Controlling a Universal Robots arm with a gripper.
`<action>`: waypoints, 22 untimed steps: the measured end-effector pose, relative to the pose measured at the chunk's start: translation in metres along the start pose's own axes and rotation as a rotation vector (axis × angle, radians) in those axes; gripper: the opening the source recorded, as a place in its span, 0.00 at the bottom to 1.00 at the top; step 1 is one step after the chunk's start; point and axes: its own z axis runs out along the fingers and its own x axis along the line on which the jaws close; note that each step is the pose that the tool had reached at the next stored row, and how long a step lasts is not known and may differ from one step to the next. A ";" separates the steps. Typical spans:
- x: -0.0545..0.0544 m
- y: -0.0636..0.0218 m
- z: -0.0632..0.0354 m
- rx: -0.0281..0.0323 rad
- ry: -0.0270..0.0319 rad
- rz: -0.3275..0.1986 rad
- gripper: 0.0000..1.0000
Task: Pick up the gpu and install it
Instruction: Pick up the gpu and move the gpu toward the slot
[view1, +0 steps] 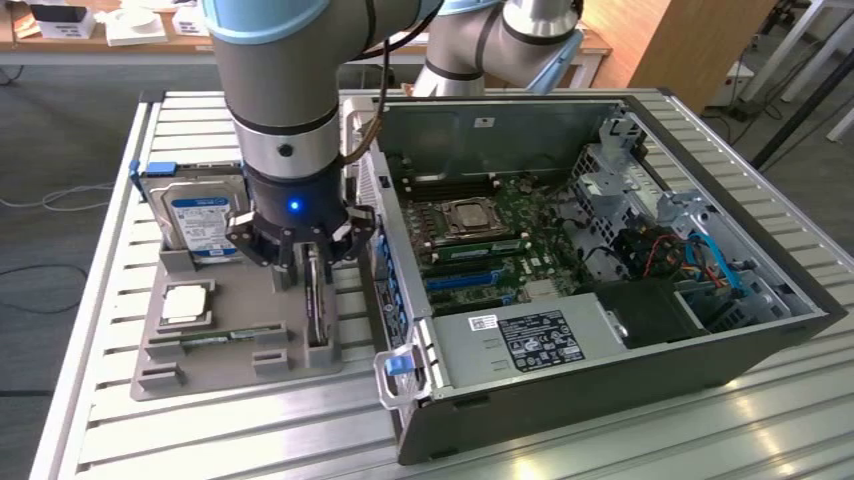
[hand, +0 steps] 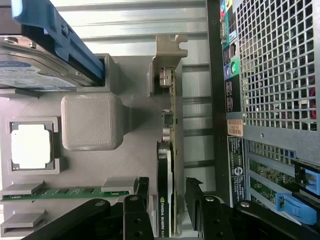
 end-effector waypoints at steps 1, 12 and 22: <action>0.000 -0.0001 0.0018 0.0000 0.0000 0.000 0.43; 0.000 -0.0004 0.0097 0.0000 0.0000 0.000 0.43; 0.000 0.0041 0.0150 0.0000 0.0000 0.000 0.43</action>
